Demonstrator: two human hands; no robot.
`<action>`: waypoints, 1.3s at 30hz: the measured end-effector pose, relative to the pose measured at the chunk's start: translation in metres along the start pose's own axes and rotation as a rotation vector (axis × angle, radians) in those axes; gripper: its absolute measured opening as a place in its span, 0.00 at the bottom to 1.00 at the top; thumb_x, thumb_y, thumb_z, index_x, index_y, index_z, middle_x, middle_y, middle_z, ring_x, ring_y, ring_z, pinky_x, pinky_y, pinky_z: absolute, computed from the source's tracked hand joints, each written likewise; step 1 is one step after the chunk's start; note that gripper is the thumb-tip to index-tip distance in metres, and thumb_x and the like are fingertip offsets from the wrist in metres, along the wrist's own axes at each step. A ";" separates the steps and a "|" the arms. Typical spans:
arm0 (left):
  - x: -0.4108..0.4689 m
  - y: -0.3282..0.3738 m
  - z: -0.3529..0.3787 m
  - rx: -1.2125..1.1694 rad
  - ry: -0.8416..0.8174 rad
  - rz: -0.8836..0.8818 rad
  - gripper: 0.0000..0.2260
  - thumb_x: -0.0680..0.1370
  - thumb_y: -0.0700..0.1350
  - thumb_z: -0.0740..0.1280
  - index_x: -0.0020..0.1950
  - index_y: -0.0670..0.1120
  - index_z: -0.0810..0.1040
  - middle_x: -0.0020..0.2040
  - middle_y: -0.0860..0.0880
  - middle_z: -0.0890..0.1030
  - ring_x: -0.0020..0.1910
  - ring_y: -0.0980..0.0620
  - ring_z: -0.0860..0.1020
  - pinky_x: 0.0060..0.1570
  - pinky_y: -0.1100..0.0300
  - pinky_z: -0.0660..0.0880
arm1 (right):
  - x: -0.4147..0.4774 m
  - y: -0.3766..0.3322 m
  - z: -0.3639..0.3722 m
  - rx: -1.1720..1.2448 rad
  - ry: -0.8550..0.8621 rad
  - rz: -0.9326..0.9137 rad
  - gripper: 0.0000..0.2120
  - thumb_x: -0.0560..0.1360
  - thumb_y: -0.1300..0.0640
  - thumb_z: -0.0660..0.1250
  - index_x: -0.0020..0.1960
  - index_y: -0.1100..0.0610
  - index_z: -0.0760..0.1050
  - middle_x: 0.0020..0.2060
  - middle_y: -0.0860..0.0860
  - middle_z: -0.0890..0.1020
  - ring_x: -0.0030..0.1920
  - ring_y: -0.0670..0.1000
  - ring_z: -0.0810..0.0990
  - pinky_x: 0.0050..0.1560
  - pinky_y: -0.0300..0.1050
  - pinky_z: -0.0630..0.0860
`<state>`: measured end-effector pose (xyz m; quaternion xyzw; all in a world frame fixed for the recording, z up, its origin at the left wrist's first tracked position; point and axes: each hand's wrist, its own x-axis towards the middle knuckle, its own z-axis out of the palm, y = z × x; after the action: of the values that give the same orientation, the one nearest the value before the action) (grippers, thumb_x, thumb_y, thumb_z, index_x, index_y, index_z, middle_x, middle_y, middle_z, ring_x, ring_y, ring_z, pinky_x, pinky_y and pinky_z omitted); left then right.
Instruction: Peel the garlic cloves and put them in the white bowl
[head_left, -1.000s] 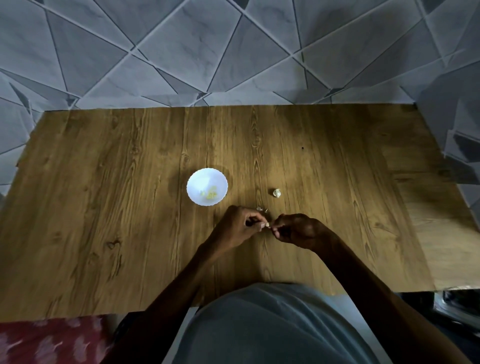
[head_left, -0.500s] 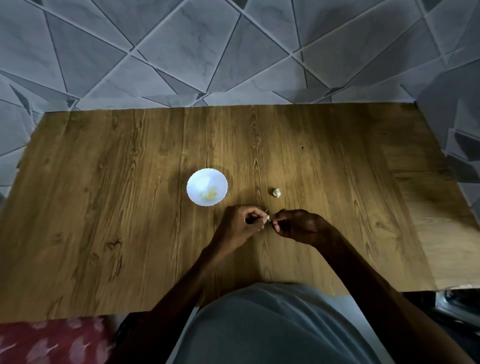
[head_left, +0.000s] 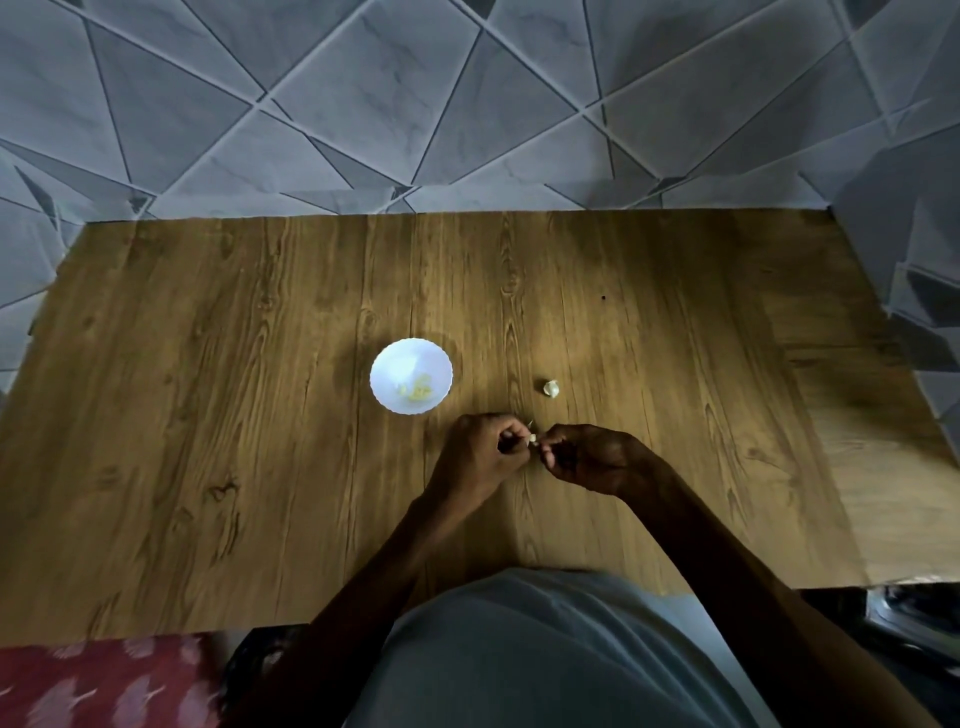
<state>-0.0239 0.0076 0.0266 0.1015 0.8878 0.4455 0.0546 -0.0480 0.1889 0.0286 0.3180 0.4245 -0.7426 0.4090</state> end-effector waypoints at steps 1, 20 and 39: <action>-0.001 0.002 0.001 0.011 0.016 -0.017 0.04 0.73 0.42 0.72 0.47 0.46 0.84 0.42 0.54 0.85 0.39 0.62 0.80 0.40 0.75 0.72 | -0.001 0.001 0.001 -0.002 0.003 -0.002 0.14 0.76 0.69 0.64 0.34 0.63 0.82 0.35 0.56 0.82 0.37 0.49 0.78 0.37 0.37 0.79; 0.000 -0.006 0.002 0.015 -0.064 -0.045 0.02 0.71 0.45 0.72 0.43 0.48 0.83 0.38 0.56 0.83 0.38 0.60 0.80 0.40 0.62 0.78 | 0.000 -0.003 -0.007 -0.290 0.071 -0.098 0.05 0.74 0.70 0.67 0.40 0.64 0.79 0.37 0.57 0.82 0.38 0.50 0.82 0.40 0.41 0.80; 0.001 -0.026 0.011 0.124 -0.169 -0.140 0.05 0.76 0.41 0.69 0.48 0.48 0.84 0.43 0.53 0.84 0.42 0.60 0.80 0.39 0.69 0.68 | 0.000 0.007 -0.014 -0.583 0.159 -0.454 0.14 0.76 0.69 0.68 0.60 0.70 0.69 0.46 0.62 0.85 0.45 0.55 0.86 0.43 0.44 0.82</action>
<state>-0.0267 0.0013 -0.0007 0.0795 0.9108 0.3746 0.1540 -0.0400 0.1993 0.0202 0.1429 0.7080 -0.6354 0.2731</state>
